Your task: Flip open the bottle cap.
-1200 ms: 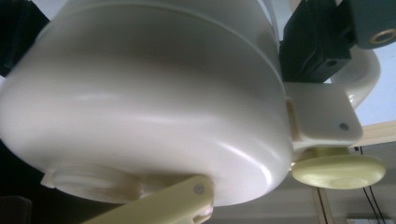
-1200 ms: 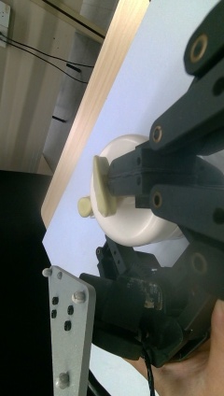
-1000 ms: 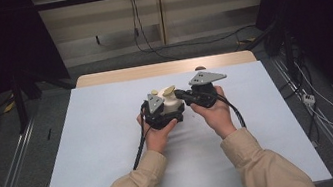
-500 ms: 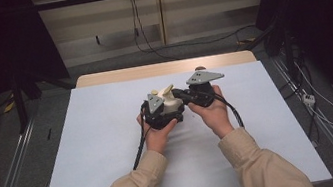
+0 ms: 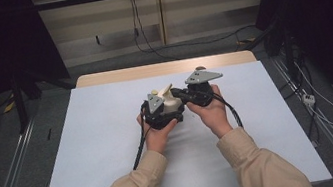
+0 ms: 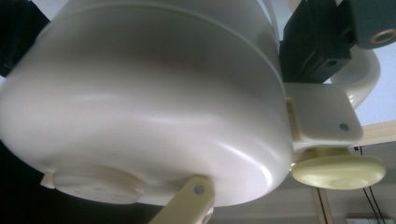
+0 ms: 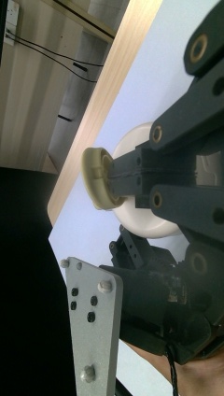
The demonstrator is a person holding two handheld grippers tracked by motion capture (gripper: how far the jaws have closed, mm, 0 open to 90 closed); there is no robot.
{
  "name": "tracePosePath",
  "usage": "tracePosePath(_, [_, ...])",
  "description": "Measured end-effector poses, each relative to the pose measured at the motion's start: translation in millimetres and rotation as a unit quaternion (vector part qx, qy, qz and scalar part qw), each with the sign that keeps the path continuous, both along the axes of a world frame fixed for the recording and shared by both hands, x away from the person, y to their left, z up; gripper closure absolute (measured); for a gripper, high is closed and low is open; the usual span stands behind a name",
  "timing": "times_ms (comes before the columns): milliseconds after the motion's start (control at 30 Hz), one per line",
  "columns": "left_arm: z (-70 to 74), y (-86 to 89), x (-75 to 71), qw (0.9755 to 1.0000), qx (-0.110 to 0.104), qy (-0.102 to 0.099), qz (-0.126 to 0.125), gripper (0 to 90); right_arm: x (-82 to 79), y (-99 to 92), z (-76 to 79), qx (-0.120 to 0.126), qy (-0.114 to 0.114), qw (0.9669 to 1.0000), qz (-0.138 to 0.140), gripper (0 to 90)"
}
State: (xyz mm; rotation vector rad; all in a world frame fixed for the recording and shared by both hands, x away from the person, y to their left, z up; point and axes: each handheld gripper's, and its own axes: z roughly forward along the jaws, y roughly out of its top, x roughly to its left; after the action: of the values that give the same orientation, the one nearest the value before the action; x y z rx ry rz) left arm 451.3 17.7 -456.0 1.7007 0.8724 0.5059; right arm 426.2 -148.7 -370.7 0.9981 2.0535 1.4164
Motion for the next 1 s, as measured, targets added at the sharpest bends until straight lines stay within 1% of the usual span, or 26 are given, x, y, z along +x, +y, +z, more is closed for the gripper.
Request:
tracePosePath(433, [-0.1,0.1,0.0,1.0000,0.000,0.000,0.000,5.2,2.1,5.0,1.6,0.001,-0.003,1.0000,0.003,90.0])
tracePosePath(567, [-0.1,0.4,0.2,1.0000,0.000,0.000,-0.001,5.2,2.9,4.9,1.7,0.006,-0.004,1.0000,0.002,90.0])
tracePosePath(1000, [0.0,0.4,0.3,1.0000,0.001,0.000,-0.001,5.2,3.8,6.4,2.7,0.006,-0.006,0.9999,0.006,90.0])
